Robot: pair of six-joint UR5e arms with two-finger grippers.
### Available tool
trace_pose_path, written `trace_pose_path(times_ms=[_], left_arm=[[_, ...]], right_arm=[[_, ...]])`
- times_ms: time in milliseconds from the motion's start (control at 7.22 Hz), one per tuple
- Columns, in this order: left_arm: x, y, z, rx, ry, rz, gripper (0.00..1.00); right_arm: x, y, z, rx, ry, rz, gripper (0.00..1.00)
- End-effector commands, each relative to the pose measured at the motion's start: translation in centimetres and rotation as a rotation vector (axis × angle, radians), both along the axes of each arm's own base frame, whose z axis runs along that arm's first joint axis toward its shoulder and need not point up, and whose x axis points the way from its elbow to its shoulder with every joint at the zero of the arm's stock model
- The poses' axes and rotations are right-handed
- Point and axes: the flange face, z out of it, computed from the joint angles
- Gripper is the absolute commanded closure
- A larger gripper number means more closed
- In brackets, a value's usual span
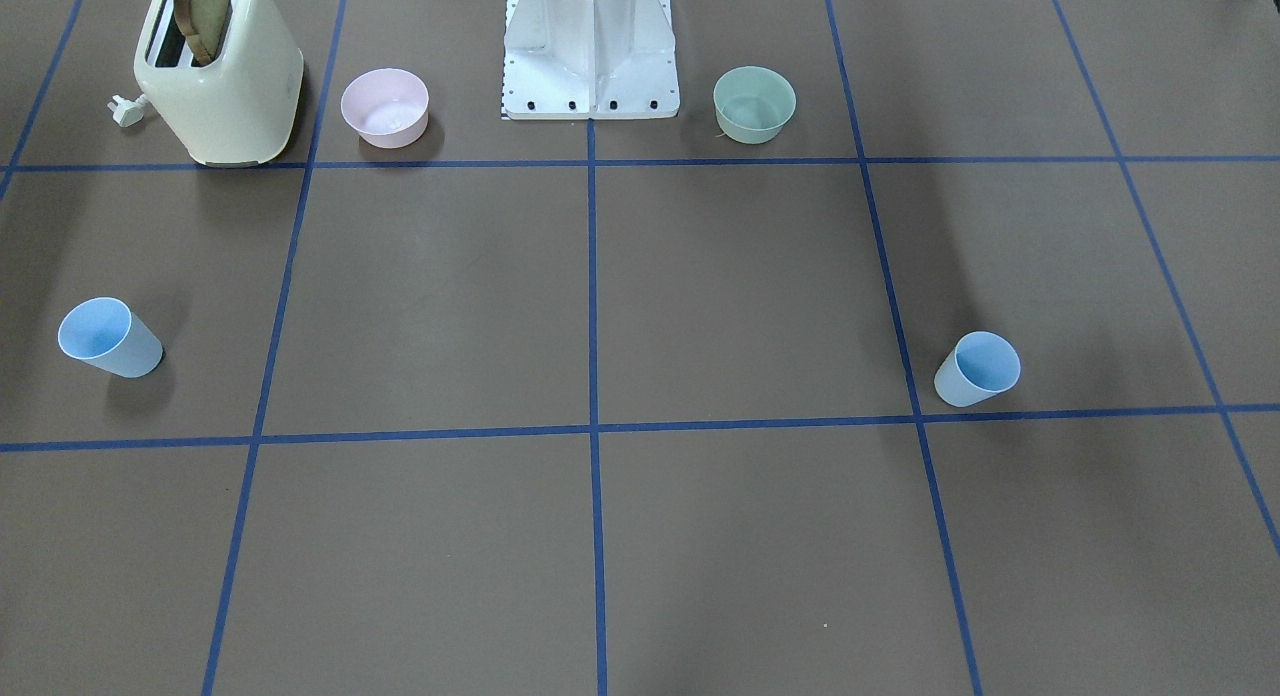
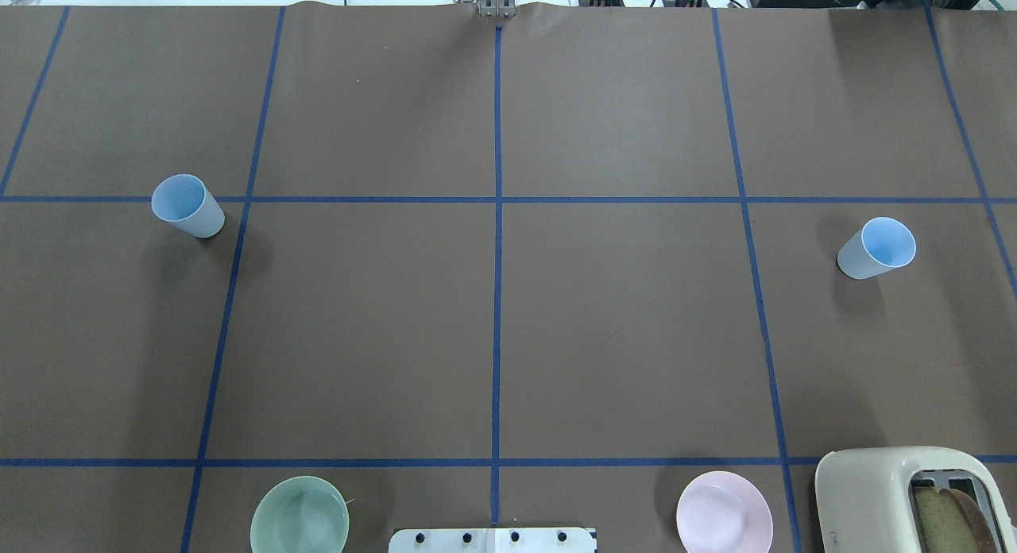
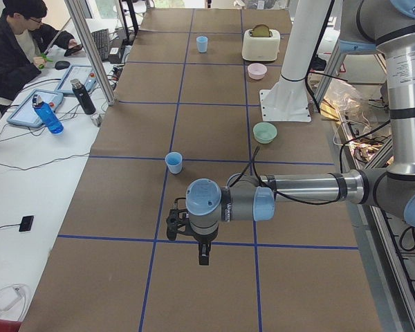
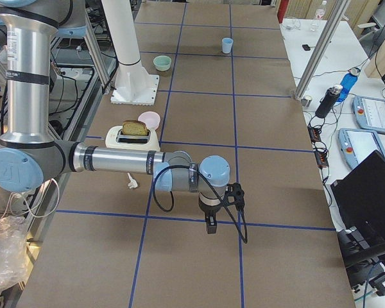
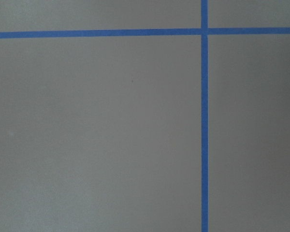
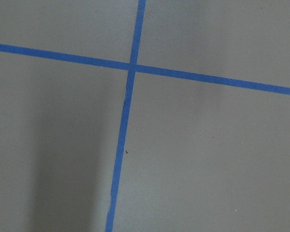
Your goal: Stack blue cups with both arms
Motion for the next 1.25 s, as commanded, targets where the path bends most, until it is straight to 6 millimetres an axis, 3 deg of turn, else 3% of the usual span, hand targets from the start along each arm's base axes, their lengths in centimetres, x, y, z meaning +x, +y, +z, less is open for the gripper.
trace_pose_path(times_ms=[0,554,831,969,1108], left_arm=[[0.1,-0.2,-0.3,0.005,0.0,0.002,0.02],[0.0,-0.6,-0.7,0.069,-0.005,-0.001,0.02],[0.0,-1.3,-1.7,0.101,-0.004,-0.005,0.01],[0.0,-2.3,-2.5,0.133,-0.006,-0.005,0.01],[-0.1,-3.5,-3.8,0.196,-0.008,-0.005,0.01]], right_arm=[[0.0,0.0,0.0,0.001,0.0,0.0,0.0],[0.0,0.0,0.2,-0.001,0.005,-0.001,0.0],[0.0,-0.6,0.0,0.096,0.003,-0.002,0.0],[-0.1,-1.2,-0.4,0.19,-0.019,0.008,0.0],[-0.6,-3.0,-2.4,0.19,-0.084,0.042,0.0]])
